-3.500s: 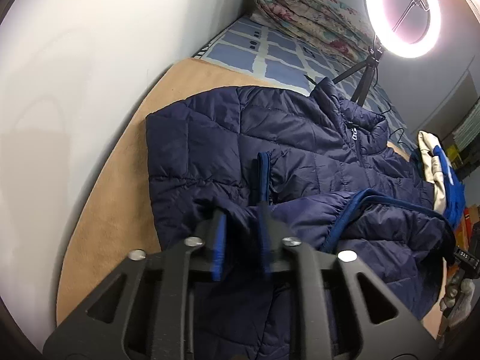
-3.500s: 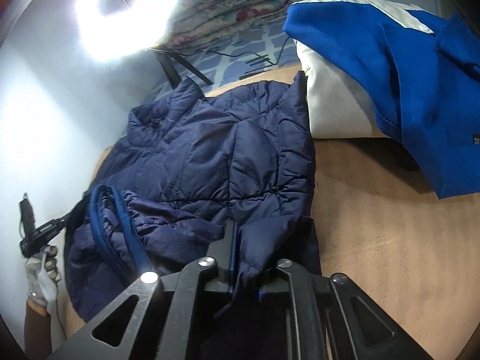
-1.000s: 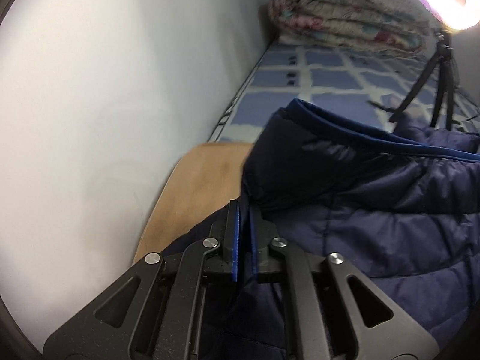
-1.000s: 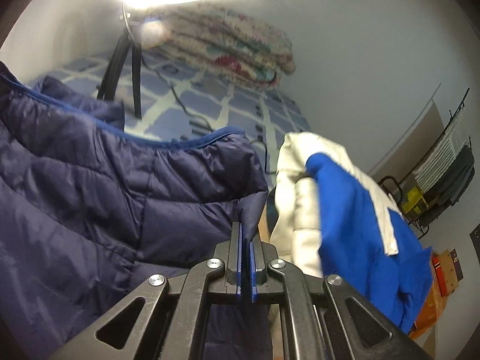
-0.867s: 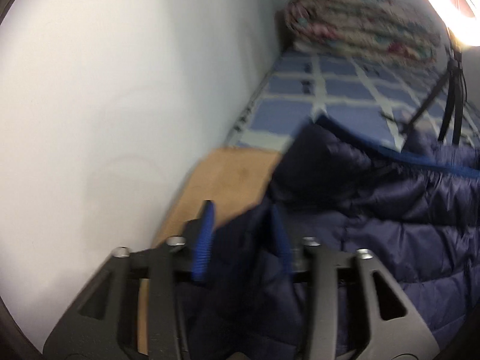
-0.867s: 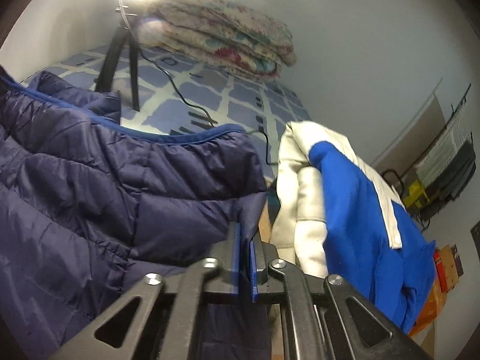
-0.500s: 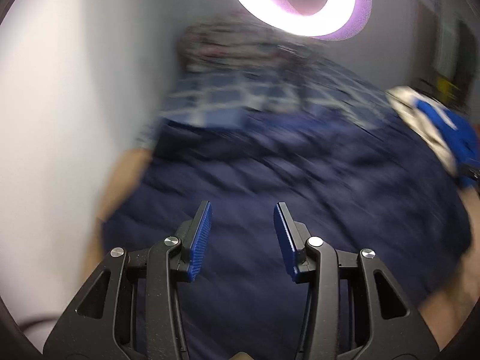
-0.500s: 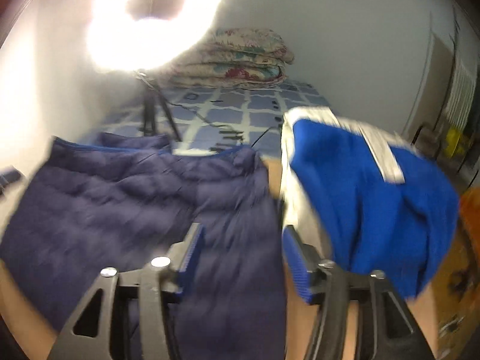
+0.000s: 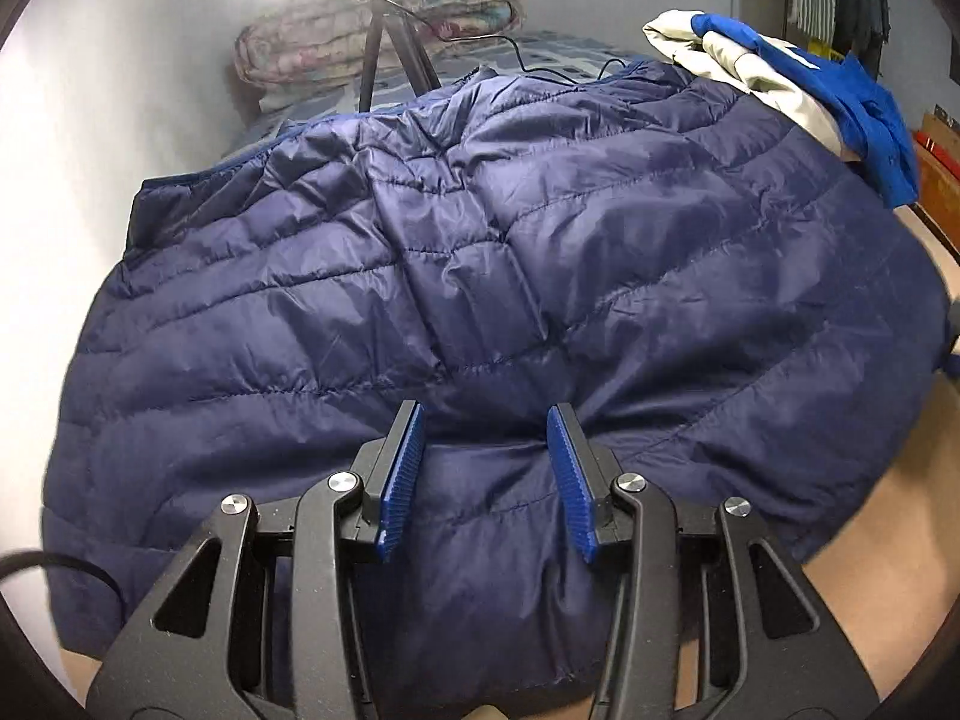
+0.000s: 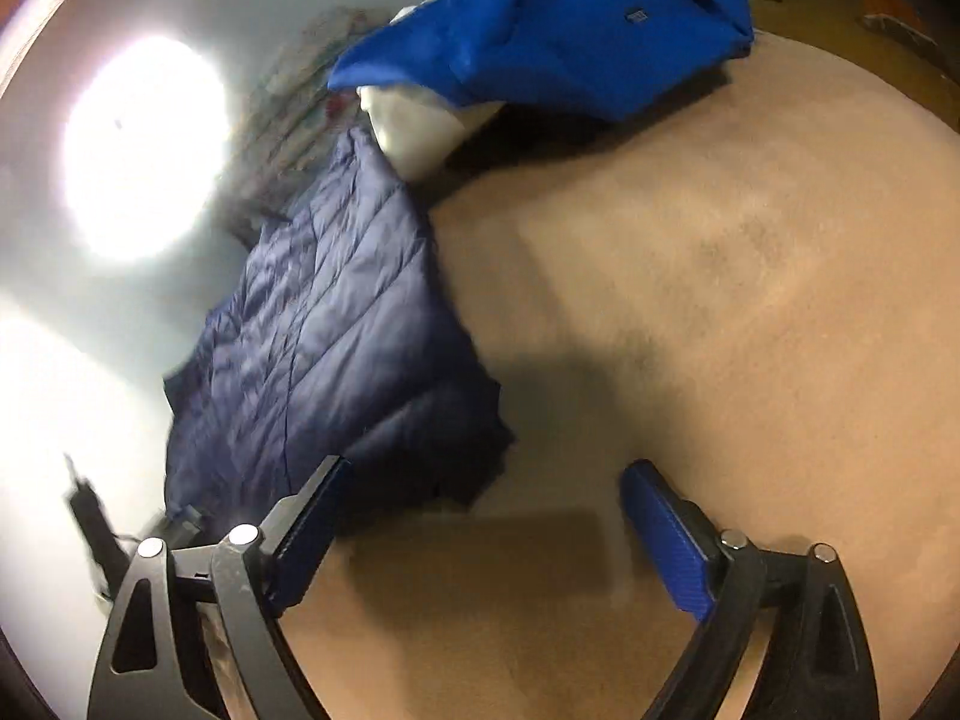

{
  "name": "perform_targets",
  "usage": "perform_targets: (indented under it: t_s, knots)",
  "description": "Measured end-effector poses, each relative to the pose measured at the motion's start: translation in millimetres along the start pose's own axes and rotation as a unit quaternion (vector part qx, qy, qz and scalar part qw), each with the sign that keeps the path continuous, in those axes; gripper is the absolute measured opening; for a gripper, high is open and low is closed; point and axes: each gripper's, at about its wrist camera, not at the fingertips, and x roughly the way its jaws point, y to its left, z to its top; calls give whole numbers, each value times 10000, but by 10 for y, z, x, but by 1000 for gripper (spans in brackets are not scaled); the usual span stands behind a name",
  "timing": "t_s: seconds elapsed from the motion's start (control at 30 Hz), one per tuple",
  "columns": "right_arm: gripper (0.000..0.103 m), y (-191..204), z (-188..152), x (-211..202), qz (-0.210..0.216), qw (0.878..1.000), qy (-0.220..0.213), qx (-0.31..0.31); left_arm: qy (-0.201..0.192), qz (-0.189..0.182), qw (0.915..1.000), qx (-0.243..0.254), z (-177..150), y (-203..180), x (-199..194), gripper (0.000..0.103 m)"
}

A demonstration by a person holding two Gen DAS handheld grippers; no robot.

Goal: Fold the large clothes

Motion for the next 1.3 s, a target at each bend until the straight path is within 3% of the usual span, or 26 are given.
perform_targets:
  t_s: [0.17,0.27,0.37,0.4,0.43,0.5,0.63,0.73,0.9,0.97,1.0,1.13,1.3]
  knots:
    - [101,184,15,99,165,9994,-109,-270,-66,-65,9998,-187,5,60,-92,44]
    - [101,253,59,199,76,9997,-62,-211,-534,89,9976,-425,16,177,-366,44]
    - [91,315,87,287,-146,9996,-155,-204,-652,366,9962,-457,2,284,-469,44]
    - [79,336,102,315,-166,9995,-153,-200,-605,351,9964,-480,-17,305,-456,44]
    - [59,354,117,329,-169,9995,-148,-226,-485,343,9971,-484,-49,323,-399,44]
    - [35,439,144,355,-242,9988,-92,-422,-260,285,9984,-418,-109,310,-271,44]
    - [17,742,135,201,-683,9895,-344,-1222,-89,288,9991,-286,-199,257,-104,44]
    - [13,959,133,59,-859,9808,-516,-1673,-147,171,9987,-457,-177,326,-194,44]
    - [11,1417,149,-246,-847,9650,-923,-2304,-580,-251,9928,-1014,-398,640,-900,46]
    - [11,1589,139,-329,-744,9598,-1057,-2490,-659,-389,9901,-1173,-567,781,-1190,67]
    - [10,1683,131,-376,-679,9570,-1124,-2587,-669,-423,9892,-1237,-665,844,-1312,70]
    - [9,2099,67,-466,-420,9477,-1291,-2890,-597,-365,9892,-1286,-1189,941,-1673,71]
    - [8,2738,-126,-476,-16,9317,-1432,-3339,-335,-458,9857,-1589,-1730,955,-1829,71]
